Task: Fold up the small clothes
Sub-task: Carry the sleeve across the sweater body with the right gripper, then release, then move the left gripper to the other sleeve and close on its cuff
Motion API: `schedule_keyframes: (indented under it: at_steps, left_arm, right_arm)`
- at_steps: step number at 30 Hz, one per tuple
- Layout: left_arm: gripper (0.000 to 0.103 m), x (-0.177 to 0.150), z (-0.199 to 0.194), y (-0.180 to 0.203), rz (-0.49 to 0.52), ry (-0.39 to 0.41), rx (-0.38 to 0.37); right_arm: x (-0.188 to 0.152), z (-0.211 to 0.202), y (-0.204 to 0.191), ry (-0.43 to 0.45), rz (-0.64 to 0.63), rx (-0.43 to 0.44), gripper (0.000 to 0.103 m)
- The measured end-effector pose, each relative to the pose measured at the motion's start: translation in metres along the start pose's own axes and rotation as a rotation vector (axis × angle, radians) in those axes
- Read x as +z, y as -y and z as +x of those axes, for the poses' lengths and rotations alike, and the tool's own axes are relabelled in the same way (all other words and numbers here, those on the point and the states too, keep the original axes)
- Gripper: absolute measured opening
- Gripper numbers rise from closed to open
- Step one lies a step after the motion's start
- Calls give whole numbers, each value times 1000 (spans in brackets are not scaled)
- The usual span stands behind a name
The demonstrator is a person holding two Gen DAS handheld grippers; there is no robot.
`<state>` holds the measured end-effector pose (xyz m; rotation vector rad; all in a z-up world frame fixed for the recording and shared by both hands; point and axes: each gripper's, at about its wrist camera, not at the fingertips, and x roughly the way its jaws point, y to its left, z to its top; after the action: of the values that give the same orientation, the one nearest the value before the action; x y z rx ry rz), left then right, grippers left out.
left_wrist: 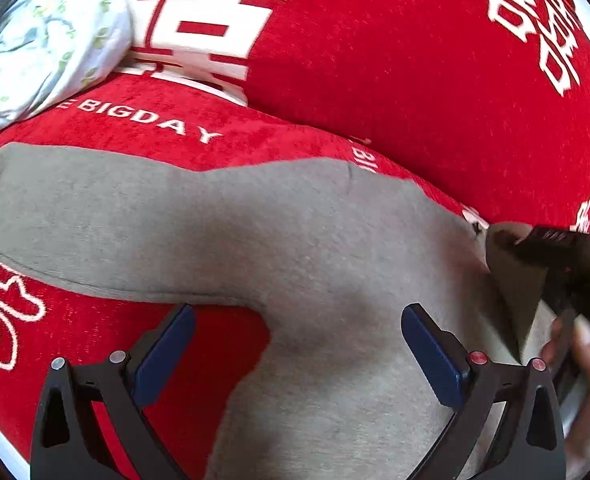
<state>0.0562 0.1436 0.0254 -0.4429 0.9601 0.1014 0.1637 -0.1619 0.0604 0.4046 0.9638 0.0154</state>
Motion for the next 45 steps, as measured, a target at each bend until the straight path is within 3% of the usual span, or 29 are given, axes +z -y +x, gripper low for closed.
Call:
schedule_keyframes:
  at_steps: [13,18,21,23,26,28,30,32,34,36,38,39,40,42,45]
  left_arm:
    - [103,9,-4,-22,-89,28,5]
    - [103,8,-5,-19,-83,34,2]
    - [103,8,-7,-19,-82,42,7]
    - [103,8,-6,-18,-81,36,4]
    - [103,8,-3,-14,-70,22,-4]
    - [103,7,-2,-10,-56,20,-4]
    - [103,5,-2,-6,-41,17,-4]
    - [103,3,0,-2,-31,12,-2]
    - [103,1,3,1,-23,3,2]
    - [103,-1,6,3,-17,-6,10]
    - [103,-3,8,3,-12,-12,24]
    - [103,-3,8,2,-12,-11,32]
    - [103,-2,8,0,-13,-6,44]
    - [103,1,4,-9,-28,9,68]
    - [103,10,-6,-37,-95,48,128]
  right_arm:
    - [-24,30,-43,-45,-103,39,6]
    - [-31,34,-55,-88,-144,127,17]
    - [-27,22,-57,-110,-171,194,48]
    - [-21,3,-48,-64,-185,204,76]
    - [-7,-34,-16,41,-184,181,79]
    - [2,-51,13,86,-170,115,79]
    - [8,-58,47,125,-154,-52,79]
    - [9,-50,87,101,-111,-278,79]
    - [3,-37,113,68,-45,-364,79]
    - [-5,-21,120,24,-9,-384,80]
    - [-15,-18,94,59,-107,-431,81]
    - [-18,-14,77,32,-162,-364,81]
    - [-23,-7,50,-18,-222,-222,82]
    - [-34,-2,4,-48,-365,-113,83]
    - [-51,10,-39,-85,-474,-43,86]
